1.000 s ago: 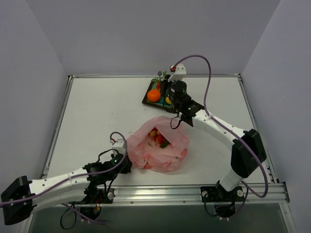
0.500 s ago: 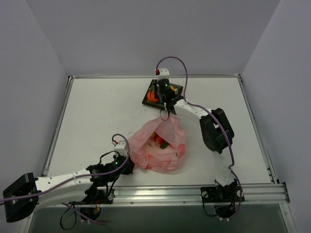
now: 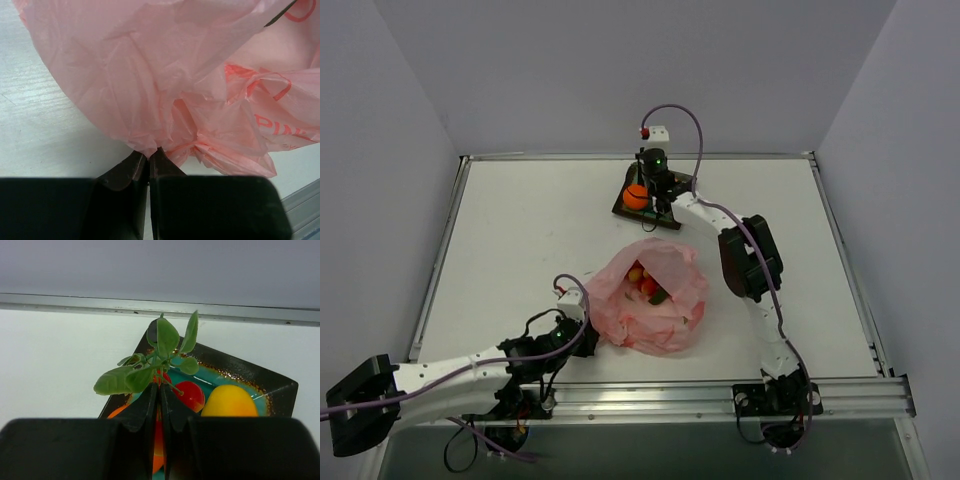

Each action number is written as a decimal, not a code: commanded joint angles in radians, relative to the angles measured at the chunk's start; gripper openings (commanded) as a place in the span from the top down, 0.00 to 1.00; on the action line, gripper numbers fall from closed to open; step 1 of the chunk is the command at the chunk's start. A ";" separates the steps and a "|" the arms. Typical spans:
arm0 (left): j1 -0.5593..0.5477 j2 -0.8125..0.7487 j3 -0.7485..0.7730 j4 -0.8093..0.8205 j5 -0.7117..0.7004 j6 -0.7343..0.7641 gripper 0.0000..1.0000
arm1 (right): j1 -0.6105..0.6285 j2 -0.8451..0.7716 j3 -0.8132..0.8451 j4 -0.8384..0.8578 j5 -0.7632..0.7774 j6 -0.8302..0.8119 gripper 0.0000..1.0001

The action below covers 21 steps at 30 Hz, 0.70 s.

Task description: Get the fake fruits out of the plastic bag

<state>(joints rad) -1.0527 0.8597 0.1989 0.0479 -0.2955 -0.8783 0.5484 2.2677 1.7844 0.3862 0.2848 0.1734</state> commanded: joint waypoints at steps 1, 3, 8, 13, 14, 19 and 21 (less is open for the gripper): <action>-0.004 -0.008 0.007 0.023 -0.011 0.019 0.98 | -0.022 0.078 0.111 0.010 0.063 -0.020 0.95; -0.004 -0.025 0.005 0.006 -0.016 0.016 0.98 | -0.027 0.119 0.145 0.010 0.068 -0.022 0.94; -0.004 -0.060 -0.003 -0.020 -0.028 0.006 0.98 | -0.033 0.185 0.245 -0.017 0.056 -0.038 0.87; -0.006 -0.113 -0.010 -0.046 -0.044 -0.005 0.98 | -0.031 0.144 0.227 -0.012 0.076 -0.008 0.68; -0.006 -0.120 -0.010 -0.087 -0.050 -0.005 0.98 | -0.030 0.124 0.210 -0.003 0.073 -0.005 0.66; -0.006 -0.131 0.002 -0.091 -0.044 0.012 0.98 | 0.002 -0.153 -0.037 0.115 0.073 -0.029 0.46; -0.006 -0.114 0.010 -0.066 -0.034 0.021 0.98 | 0.037 -0.299 -0.145 0.111 0.056 -0.047 0.41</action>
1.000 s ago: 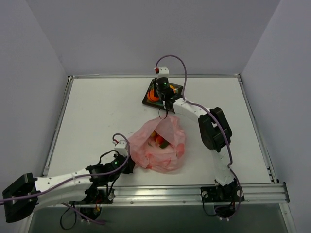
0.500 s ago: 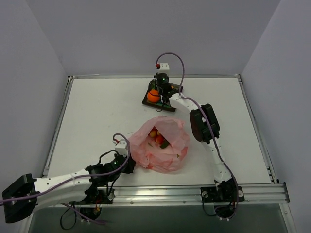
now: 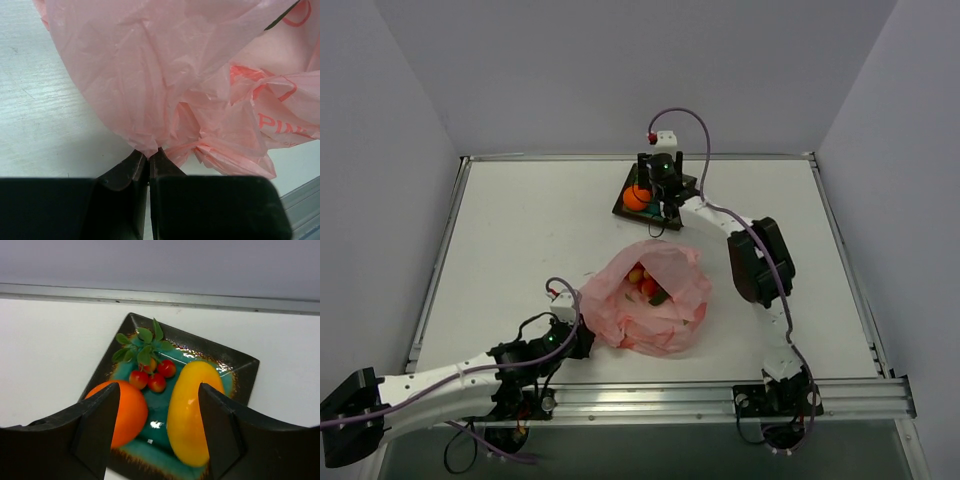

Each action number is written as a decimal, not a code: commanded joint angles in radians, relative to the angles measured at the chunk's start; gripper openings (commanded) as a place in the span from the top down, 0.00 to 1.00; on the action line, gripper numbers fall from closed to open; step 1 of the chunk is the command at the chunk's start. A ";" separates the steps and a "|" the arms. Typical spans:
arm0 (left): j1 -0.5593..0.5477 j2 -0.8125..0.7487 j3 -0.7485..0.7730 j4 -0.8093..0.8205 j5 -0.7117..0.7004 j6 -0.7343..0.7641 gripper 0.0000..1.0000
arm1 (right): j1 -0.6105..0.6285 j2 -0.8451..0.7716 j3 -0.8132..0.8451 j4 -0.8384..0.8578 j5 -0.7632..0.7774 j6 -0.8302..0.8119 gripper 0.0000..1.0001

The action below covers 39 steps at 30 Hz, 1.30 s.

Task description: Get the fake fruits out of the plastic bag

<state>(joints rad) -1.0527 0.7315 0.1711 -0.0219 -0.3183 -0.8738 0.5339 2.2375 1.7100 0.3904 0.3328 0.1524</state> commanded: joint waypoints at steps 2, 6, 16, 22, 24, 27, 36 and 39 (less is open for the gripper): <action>-0.009 0.026 0.044 0.005 -0.008 0.022 0.98 | 0.089 -0.373 -0.159 0.094 0.012 -0.054 0.40; -0.010 0.058 0.065 0.056 -0.011 0.036 0.98 | 0.217 -0.669 -0.383 0.003 0.014 -0.039 0.67; -0.006 0.054 0.142 0.074 -0.045 0.053 0.98 | 0.560 -0.931 -0.780 -0.122 -0.037 0.177 0.91; -0.006 0.069 0.165 0.028 -0.074 0.038 0.98 | 0.546 -0.862 -0.900 -0.064 0.041 0.205 0.79; -0.007 0.052 0.171 0.023 -0.079 0.036 0.98 | 0.546 -0.810 -0.906 -0.048 0.075 0.214 0.72; -0.007 0.037 0.174 -0.019 -0.082 0.032 0.98 | 0.546 -0.768 -0.923 -0.047 0.179 0.251 0.65; -0.007 0.036 0.199 -0.055 -0.079 0.036 0.98 | 0.548 -0.696 -0.920 -0.094 0.302 0.309 0.41; -0.007 0.042 0.205 -0.056 -0.079 0.044 0.98 | 0.548 -0.681 -0.928 -0.096 0.295 0.312 0.37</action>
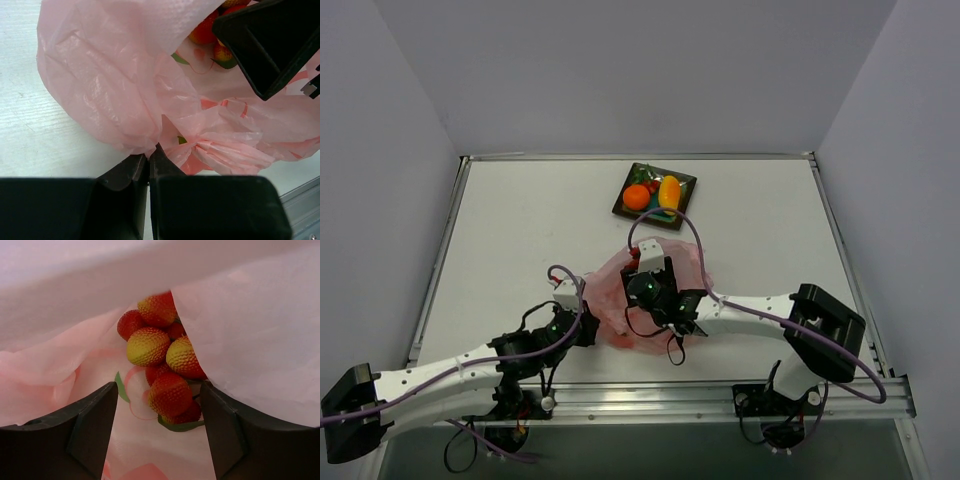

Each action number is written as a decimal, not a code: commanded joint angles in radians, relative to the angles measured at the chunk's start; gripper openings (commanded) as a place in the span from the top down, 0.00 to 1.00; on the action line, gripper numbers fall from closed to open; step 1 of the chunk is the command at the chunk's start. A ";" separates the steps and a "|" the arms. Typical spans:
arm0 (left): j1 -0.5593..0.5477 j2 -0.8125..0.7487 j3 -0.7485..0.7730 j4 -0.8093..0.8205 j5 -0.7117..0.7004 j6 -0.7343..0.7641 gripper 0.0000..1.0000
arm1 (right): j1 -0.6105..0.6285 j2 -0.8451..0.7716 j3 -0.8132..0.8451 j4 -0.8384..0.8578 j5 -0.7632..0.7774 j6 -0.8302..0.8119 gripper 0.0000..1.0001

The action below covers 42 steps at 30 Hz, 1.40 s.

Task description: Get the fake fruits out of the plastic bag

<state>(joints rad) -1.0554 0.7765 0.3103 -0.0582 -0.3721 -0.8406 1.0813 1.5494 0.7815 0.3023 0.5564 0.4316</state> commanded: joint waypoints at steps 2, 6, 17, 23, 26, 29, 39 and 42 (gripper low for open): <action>-0.005 0.003 0.073 -0.019 -0.024 0.012 0.98 | 0.000 0.026 -0.002 -0.008 0.068 0.036 0.37; -0.005 0.010 0.081 -0.017 -0.024 0.015 0.98 | -0.003 0.051 -0.004 -0.006 0.063 0.044 0.41; -0.005 0.036 0.095 0.015 -0.021 0.025 0.98 | -0.006 0.063 -0.018 0.049 0.056 0.019 0.73; -0.005 0.032 0.101 0.041 -0.054 0.083 0.98 | 0.058 -0.067 -0.010 -0.012 0.037 -0.008 0.97; -0.002 0.047 0.131 0.041 -0.091 0.118 0.98 | 0.078 -0.175 -0.002 -0.066 -0.012 -0.013 1.00; 0.001 0.069 0.147 0.095 -0.091 0.143 0.98 | 0.077 -0.293 -0.005 -0.101 -0.056 -0.005 1.00; 0.005 0.056 0.168 0.060 -0.106 0.144 0.98 | 0.077 -0.426 0.044 -0.131 -0.290 -0.001 1.00; 0.005 0.070 0.182 0.075 -0.085 0.147 0.98 | 0.077 -0.411 0.087 -0.094 -0.369 -0.027 1.00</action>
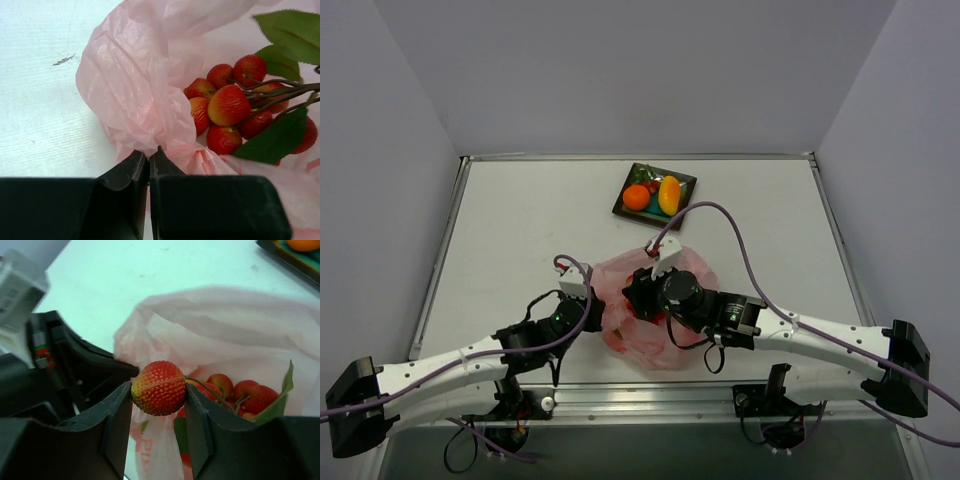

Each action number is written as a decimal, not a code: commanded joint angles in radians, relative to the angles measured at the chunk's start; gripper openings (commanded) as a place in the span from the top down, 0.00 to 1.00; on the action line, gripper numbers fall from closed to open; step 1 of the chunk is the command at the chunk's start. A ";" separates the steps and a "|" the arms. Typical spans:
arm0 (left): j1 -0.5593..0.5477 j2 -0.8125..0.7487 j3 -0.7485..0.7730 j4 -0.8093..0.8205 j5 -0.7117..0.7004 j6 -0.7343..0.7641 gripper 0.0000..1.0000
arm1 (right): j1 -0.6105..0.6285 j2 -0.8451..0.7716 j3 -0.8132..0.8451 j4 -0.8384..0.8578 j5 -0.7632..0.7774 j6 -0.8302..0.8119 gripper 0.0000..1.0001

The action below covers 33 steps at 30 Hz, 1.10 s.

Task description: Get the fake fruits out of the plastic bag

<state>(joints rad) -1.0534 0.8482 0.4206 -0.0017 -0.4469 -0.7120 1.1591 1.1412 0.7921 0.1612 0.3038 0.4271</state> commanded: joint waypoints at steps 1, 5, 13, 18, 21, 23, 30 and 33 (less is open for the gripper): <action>0.003 0.011 0.073 0.029 0.006 0.020 0.98 | -0.001 0.008 0.082 0.087 -0.130 -0.025 1.00; -0.010 0.046 0.061 0.091 0.062 -0.016 0.98 | -0.004 0.124 0.124 0.176 -0.033 -0.039 1.00; -0.039 -0.037 0.024 0.013 0.028 -0.061 0.98 | -0.022 0.238 0.220 0.353 0.000 -0.100 1.00; -0.037 -0.069 0.029 0.003 -0.015 -0.046 0.98 | -0.012 0.199 0.222 0.171 -0.026 -0.084 0.94; -0.037 -0.023 0.032 0.022 0.005 -0.046 0.98 | -0.009 0.207 0.115 0.126 0.012 0.004 0.86; -0.037 -0.003 0.030 0.043 0.016 -0.058 0.98 | -0.009 0.209 0.069 0.110 0.027 0.077 0.82; -0.037 0.046 0.023 0.071 0.036 -0.076 0.98 | -0.007 0.139 0.024 0.095 0.095 0.082 0.97; -0.037 0.057 0.023 0.080 0.036 -0.078 0.98 | -0.004 0.073 0.065 0.121 0.100 0.026 0.98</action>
<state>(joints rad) -1.0863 0.8974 0.4305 0.0338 -0.4084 -0.7742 1.1465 1.3262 0.7879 0.2256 0.3393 0.4919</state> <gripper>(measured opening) 0.027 0.375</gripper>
